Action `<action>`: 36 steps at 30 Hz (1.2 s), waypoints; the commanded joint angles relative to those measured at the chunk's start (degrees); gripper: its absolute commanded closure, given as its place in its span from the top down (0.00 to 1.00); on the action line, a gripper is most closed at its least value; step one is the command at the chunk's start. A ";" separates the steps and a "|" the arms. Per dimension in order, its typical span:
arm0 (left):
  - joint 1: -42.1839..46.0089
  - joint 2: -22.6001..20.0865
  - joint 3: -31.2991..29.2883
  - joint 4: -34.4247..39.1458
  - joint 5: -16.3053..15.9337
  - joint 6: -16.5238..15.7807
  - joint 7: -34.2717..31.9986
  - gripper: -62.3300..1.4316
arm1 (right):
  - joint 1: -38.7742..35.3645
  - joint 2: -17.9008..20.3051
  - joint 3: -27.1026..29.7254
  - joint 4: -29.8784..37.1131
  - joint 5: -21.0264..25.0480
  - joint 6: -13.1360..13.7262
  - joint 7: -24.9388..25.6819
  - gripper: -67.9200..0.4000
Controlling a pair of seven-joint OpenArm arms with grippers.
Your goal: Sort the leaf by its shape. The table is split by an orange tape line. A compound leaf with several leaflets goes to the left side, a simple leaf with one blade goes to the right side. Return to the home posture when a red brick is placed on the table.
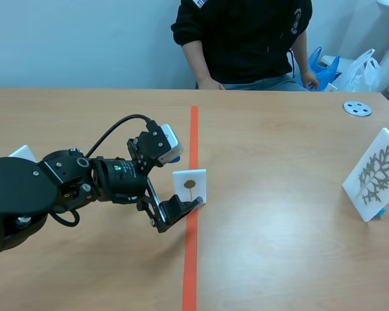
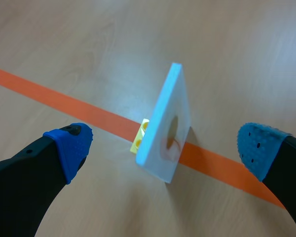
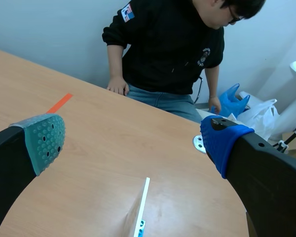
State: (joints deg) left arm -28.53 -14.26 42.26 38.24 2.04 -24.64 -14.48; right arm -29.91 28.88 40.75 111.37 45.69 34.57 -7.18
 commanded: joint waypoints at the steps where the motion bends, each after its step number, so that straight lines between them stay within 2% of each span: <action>1: -1.42 0.61 -0.24 -0.39 0.48 0.02 -0.79 1.00 | 0.07 0.13 0.04 0.31 0.63 -0.22 0.66 0.83; 6: -3.76 2.38 0.98 -5.16 2.08 -0.02 -1.79 1.00 | 0.09 0.11 0.04 0.31 0.63 -0.22 0.68 0.83; 7: -4.07 2.69 1.25 -5.86 2.12 0.00 -2.05 0.98 | 0.09 0.11 0.04 0.31 0.63 -0.22 0.68 0.83; 12: -4.68 3.26 1.88 -7.48 2.21 0.04 -2.34 0.65 | 0.09 0.13 0.04 0.31 0.63 -0.24 0.68 0.83; 14: -4.68 3.26 2.21 -7.50 2.21 0.04 -2.43 0.57 | 0.09 0.13 0.04 0.31 0.63 -0.24 0.68 0.83; 20: -4.68 3.28 2.47 -7.50 2.19 0.00 -2.45 0.55 | 0.09 0.13 0.04 0.31 0.63 -0.24 0.68 0.83; 24: -4.68 3.28 2.47 -7.50 2.19 0.02 -2.49 0.40 | 0.09 0.13 0.04 0.31 0.63 -0.24 0.68 0.83; 28: -4.68 3.28 2.47 -7.50 2.19 0.02 -2.54 0.38 | 0.09 0.13 0.04 0.31 0.63 -0.24 0.66 0.83; 33: -4.66 3.28 2.47 -7.50 2.19 0.02 -2.67 0.22 | 0.09 0.13 0.04 0.31 0.61 -0.24 0.66 0.83; 36: -4.66 3.28 2.47 -7.50 2.19 0.00 -2.69 0.20 | 0.09 0.13 0.04 0.31 0.61 -0.24 0.66 0.83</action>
State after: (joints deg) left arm -32.23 -11.42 44.62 29.50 4.71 -24.49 -16.19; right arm -29.91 28.88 40.75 111.37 45.69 34.54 -7.18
